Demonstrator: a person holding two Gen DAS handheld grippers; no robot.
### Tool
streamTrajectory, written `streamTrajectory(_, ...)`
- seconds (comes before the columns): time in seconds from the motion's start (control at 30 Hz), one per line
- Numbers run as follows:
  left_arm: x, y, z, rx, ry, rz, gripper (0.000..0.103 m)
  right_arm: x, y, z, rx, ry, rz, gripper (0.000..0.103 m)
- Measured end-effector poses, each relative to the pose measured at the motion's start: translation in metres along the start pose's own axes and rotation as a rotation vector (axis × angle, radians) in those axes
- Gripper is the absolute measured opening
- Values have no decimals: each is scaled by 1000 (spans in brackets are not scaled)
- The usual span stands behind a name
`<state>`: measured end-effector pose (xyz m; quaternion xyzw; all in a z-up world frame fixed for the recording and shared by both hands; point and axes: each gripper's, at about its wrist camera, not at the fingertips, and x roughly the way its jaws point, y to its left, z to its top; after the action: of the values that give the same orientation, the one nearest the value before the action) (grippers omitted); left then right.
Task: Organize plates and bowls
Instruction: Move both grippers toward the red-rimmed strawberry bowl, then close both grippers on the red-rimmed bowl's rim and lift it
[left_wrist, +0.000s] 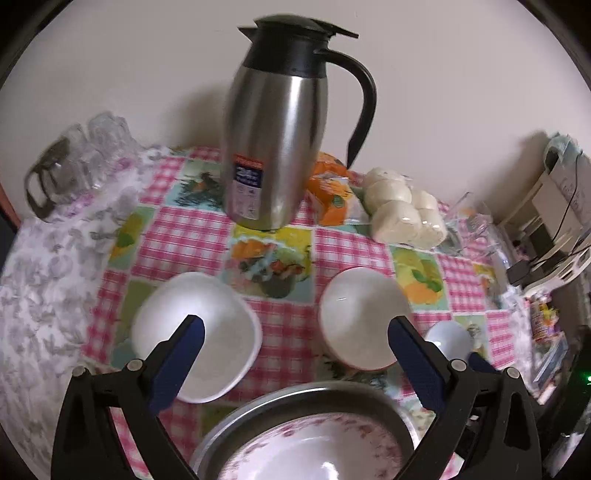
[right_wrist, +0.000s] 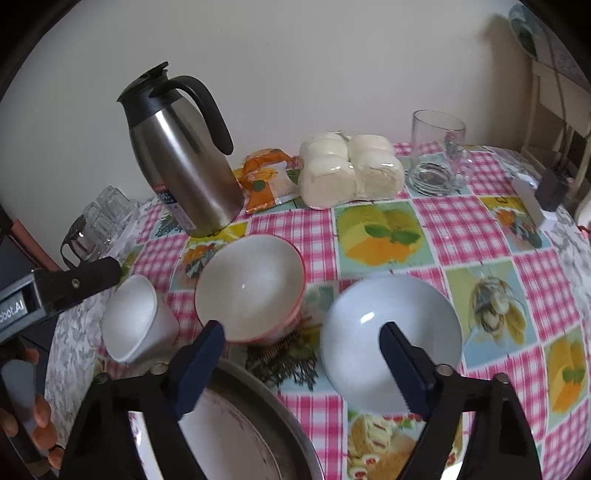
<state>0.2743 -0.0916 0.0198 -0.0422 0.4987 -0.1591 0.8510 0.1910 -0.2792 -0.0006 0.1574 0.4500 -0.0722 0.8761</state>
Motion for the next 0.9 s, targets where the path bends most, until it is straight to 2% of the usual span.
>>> streamTrajectory(0.07,10,-2,5,-18,27,-18,97,7,2,8,-1,16,6,81)
streamTrajectory(0.13,18,-7,7,-4,40,-12,94,16,3,13,-2,39,5,71)
streamTrajectory(0.2,28,-12,9,21,56,-2,85,25,4,17,-6,62,4,66)
streamTrajectory(0.3,47,-15,7,22,102,8,77,39,6,22,-22,94,1,59)
streamTrajectory(0.47,70,-12,0,9,150,-7,72,56,7,26,-28,129,6,44)
streamTrajectory(0.53,78,-12,-3,17,169,0,66,63,9,28,-40,141,10,39)
streamTrajectory(0.7,93,-14,-8,23,202,-10,51,76,10,26,-41,172,16,31)
streamTrajectory(0.9,108,-21,-11,43,245,-7,31,90,9,25,-57,201,6,27)
